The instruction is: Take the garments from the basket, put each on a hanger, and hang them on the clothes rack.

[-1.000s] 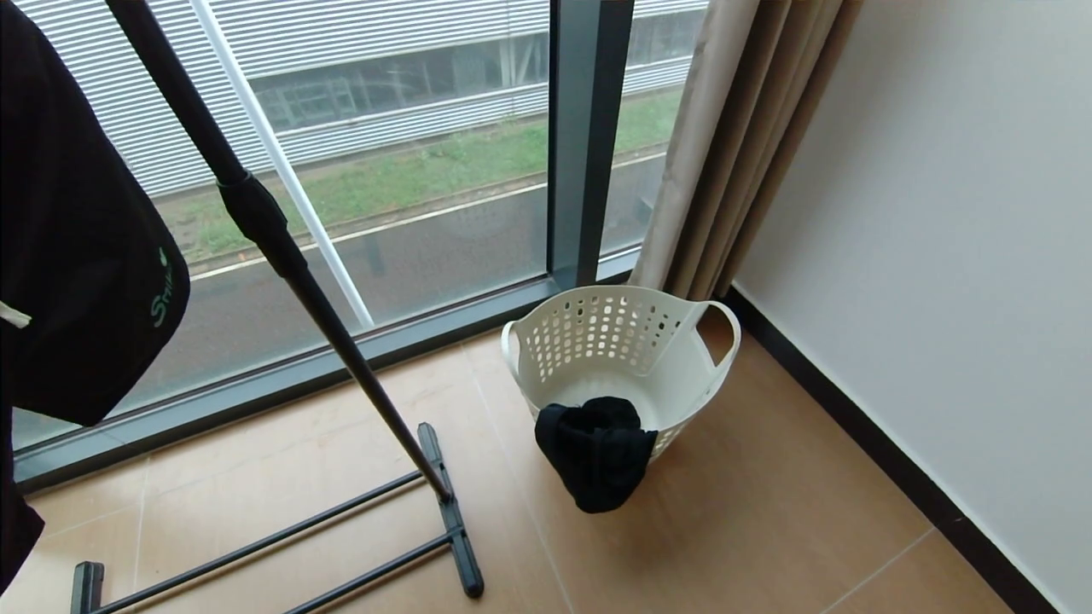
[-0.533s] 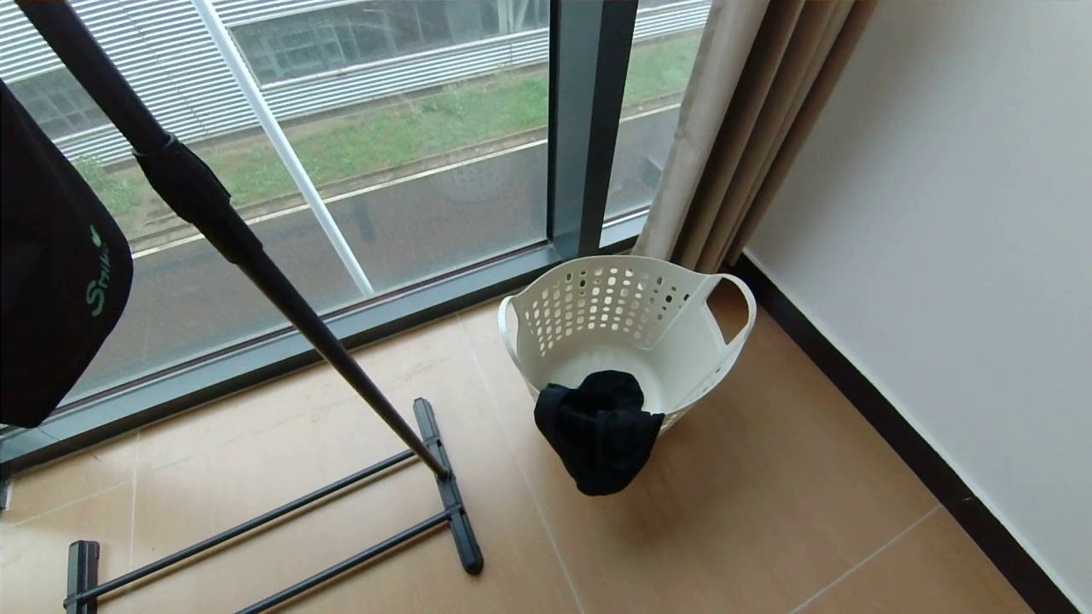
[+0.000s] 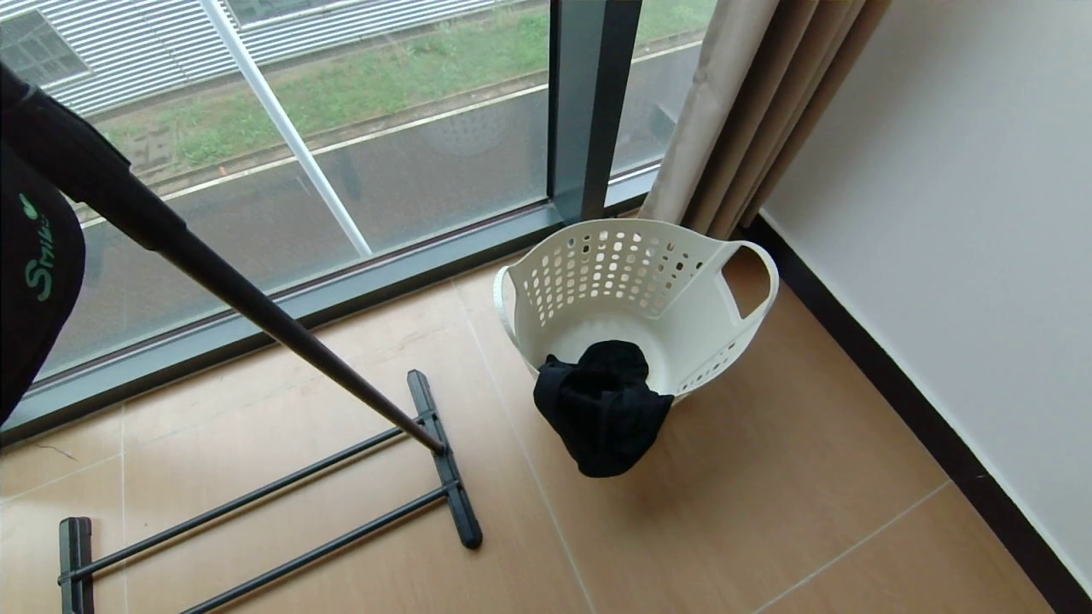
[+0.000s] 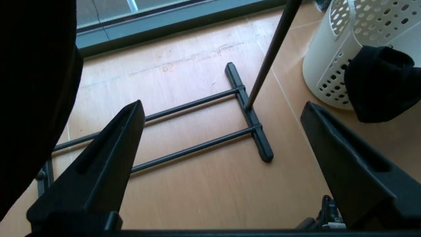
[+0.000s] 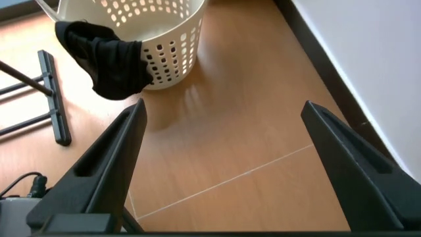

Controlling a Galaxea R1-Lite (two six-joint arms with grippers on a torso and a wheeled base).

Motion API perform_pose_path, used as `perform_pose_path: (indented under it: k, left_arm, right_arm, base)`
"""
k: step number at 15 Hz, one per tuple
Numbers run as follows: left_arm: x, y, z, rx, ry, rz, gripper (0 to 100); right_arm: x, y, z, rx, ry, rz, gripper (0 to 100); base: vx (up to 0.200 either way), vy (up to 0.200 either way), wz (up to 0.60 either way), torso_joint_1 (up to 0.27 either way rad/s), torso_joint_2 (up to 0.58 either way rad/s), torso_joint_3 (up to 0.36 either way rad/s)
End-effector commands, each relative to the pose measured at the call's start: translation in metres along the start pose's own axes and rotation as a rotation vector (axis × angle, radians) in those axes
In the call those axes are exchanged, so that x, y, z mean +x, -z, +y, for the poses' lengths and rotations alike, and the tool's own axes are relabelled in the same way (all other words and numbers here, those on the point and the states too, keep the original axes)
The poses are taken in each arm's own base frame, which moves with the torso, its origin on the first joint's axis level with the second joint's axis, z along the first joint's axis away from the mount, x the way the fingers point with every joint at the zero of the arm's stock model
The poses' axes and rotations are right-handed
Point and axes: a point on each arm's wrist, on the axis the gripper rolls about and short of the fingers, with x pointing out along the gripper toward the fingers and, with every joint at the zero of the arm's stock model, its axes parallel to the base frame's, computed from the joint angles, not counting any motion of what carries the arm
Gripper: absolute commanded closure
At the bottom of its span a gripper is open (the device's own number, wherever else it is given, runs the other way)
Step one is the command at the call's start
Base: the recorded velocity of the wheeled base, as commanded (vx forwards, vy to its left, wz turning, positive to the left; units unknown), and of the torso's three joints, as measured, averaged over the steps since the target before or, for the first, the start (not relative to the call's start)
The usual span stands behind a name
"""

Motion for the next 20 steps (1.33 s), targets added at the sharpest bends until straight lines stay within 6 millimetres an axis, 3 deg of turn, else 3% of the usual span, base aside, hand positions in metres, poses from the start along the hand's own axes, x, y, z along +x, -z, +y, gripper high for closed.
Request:
perform_pose_path:
  k: [1, 5, 10, 14, 17, 20]
  left_arm:
    - [0.000, 0.000, 0.000, -0.001, 0.000, -0.002, 0]
    - [0.000, 0.001, 0.000, 0.006, 0.000, -0.002, 0]
    - [0.000, 0.001, 0.000, 0.004, -0.003, 0.000, 0]
    - [0.000, 0.001, 0.000, 0.004, -0.004, -0.002, 0]
    - [0.000, 0.001, 0.000, 0.006, -0.003, 0.000, 0]
    - [0.000, 0.001, 0.000, 0.005, -0.003, -0.003, 0]
  right_arm:
    - [0.000, 0.000, -0.001, -0.004, -0.042, 0.003, 0]
    - [0.012, -0.006, 0.001, -0.058, -0.098, 0.155, 0]
    - [0.044, -0.060, 0.014, -0.137, -0.297, 0.252, 0]
    - [0.065, -0.083, 0.027, -0.322, -0.446, 0.263, 0]
    - [0.096, -0.101, 0.052, -0.388, -0.557, 0.335, 0]
    - [0.133, -0.108, 0.077, -0.498, -0.553, 0.410, 0]
  base:
    - [0.000, 0.000, 0.00, 0.002, 0.00, -0.134]
    - [0.000, 0.000, 0.00, -0.001, 0.00, -0.020]
    - [0.000, 0.000, 0.00, 0.000, 0.00, 0.000]
    - [0.000, 0.000, 0.00, 0.000, 0.00, 0.000]
    - [0.000, 0.000, 0.00, 0.000, 0.00, 0.000]
    - [0.000, 0.000, 0.00, 0.000, 0.00, 0.000]
